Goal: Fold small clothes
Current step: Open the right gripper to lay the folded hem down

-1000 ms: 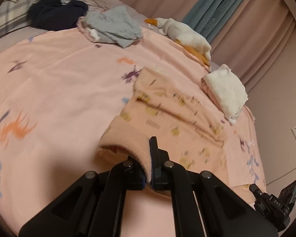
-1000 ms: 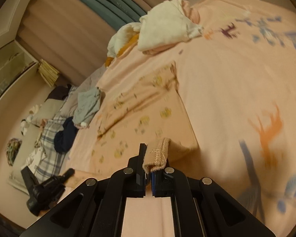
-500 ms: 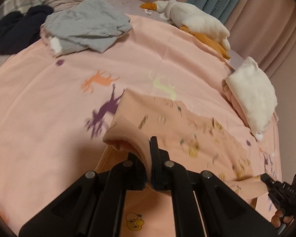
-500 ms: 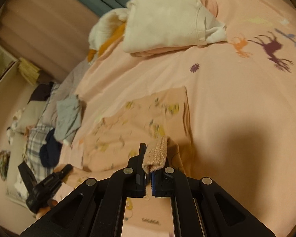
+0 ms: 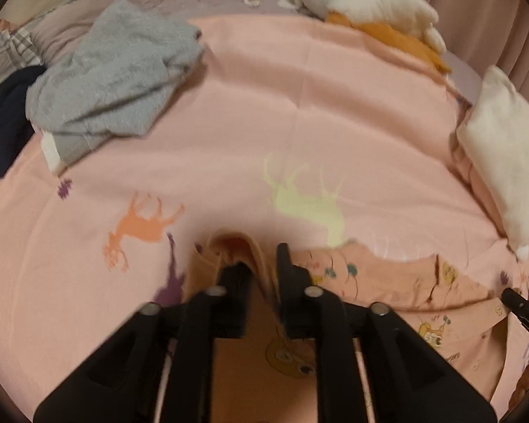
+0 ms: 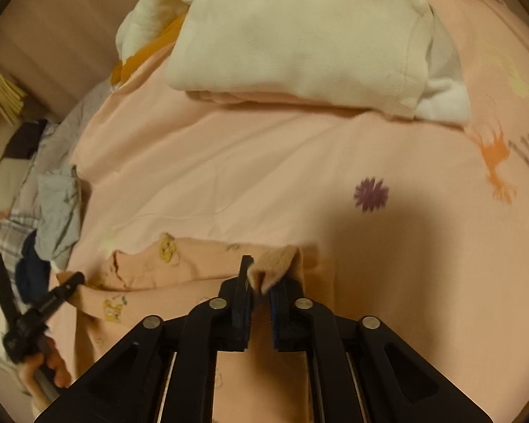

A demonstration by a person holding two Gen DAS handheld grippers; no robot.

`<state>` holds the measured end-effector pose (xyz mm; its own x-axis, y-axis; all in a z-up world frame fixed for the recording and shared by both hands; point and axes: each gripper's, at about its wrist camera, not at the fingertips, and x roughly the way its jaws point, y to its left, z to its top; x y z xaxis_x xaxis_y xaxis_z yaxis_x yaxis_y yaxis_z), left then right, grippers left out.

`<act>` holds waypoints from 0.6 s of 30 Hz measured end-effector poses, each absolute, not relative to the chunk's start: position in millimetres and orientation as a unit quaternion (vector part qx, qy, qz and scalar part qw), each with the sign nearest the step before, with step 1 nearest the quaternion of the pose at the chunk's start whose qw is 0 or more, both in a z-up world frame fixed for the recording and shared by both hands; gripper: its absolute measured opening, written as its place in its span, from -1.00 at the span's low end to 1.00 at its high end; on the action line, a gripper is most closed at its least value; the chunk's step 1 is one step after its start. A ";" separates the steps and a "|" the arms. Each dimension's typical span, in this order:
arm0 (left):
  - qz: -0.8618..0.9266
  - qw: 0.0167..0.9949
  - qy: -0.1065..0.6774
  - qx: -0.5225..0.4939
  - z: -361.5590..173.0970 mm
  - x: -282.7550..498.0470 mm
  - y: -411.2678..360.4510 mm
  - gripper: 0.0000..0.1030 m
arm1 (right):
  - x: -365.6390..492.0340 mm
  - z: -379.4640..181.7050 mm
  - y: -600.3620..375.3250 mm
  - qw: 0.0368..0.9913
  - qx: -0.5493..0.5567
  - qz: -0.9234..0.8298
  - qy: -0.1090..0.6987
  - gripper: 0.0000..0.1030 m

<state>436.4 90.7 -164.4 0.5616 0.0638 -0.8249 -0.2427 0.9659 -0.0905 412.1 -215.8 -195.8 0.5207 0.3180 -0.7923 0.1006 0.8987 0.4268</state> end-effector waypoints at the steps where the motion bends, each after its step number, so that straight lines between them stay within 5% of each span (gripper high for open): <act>1: 0.090 0.884 0.446 -0.102 -157.4 433.3 95.5 -0.25 | 410.1 -190.2 -219.0 0.848 0.219 0.062 0.478 -0.68; 2: 0.095 0.891 0.432 -0.107 -150.0 428.8 101.8 0.15 | 405.4 -181.1 -224.4 0.854 0.229 0.063 0.463 -0.41; 4: 0.115 0.900 0.404 -0.119 -134.3 412.6 115.8 0.49 | 393.0 -165.0 -233.7 0.864 0.245 0.065 0.435 0.16; 5: 0.119 0.903 0.393 -0.124 -126.5 401.5 121.5 0.50 | 385.7 -157.5 -237.6 0.868 0.249 0.065 0.425 0.39; 9: 0.111 0.907 0.396 -0.088 -112.3 375.3 111.2 0.45 | 349.9 -128.0 -238.9 0.884 0.226 0.075 0.402 0.39; 10: 0.112 0.910 0.395 -0.057 -110.5 366.0 101.8 0.30 | 344.9 -125.1 -235.2 0.888 0.211 0.076 0.402 0.38; 13: 0.090 0.910 0.405 0.009 -119.5 350.4 75.1 -0.43 | 335.2 -123.5 -215.3 0.895 0.158 0.082 0.410 -0.02; 15: 0.062 0.901 0.429 0.020 -133.9 340.2 60.0 -0.51 | 332.9 -131.9 -203.3 0.890 0.140 0.082 0.425 -0.51; 18: 0.022 0.900 0.436 -0.001 -157.7 331.9 40.4 -0.54 | 332.2 -153.3 -174.2 0.879 0.135 0.103 0.446 -0.59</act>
